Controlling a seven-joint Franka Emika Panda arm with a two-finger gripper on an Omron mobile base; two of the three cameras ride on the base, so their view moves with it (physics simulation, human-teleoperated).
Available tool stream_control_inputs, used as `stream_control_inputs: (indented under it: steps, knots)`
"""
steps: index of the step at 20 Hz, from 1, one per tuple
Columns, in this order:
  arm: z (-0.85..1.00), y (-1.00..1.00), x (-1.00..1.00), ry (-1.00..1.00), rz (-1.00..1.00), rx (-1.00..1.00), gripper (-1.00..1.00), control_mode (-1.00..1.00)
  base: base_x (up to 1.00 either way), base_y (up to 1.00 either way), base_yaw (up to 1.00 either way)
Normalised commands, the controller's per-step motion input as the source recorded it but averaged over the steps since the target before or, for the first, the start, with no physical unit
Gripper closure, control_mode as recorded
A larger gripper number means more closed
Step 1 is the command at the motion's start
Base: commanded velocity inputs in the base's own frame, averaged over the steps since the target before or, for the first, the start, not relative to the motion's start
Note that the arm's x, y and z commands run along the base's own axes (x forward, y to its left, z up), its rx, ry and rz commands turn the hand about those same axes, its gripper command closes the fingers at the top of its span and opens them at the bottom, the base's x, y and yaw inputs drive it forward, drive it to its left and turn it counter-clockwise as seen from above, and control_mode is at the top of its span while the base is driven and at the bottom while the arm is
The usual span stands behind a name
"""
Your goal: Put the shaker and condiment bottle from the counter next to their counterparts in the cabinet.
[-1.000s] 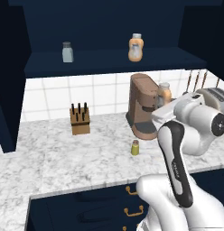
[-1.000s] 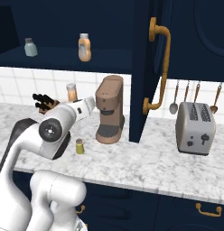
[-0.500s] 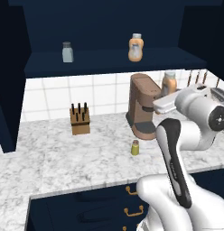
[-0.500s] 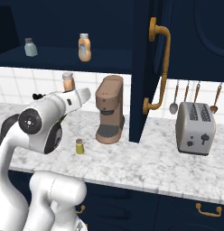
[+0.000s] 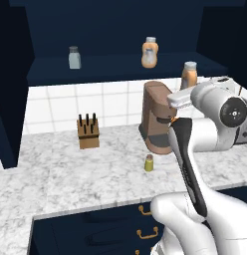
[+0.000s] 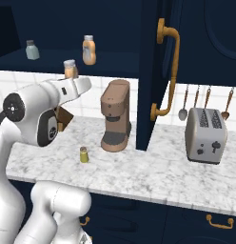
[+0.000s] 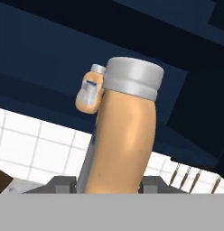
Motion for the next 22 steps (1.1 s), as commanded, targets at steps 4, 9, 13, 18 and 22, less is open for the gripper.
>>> stream_control_inputs:
  steps: [4,9,13,18,22]
  knots:
    - [0.41,0.00,0.01,0.00,-0.03,0.00,1.00,-1.00,0.00,0.00,0.00]
    - [0.33,0.00,0.15,0.00,0.00,0.04,1.00,-1.00,0.00,0.00,0.00]
    - [0.26,0.00,0.26,0.01,0.00,0.09,1.00,-1.00,0.00,0.00,0.00]
    - [0.09,0.03,0.35,0.00,0.00,0.02,1.00,-1.00,0.00,0.00,0.00]
    - [0.00,0.09,0.20,0.00,0.00,-0.04,1.00,-1.00,0.00,0.00,0.00]
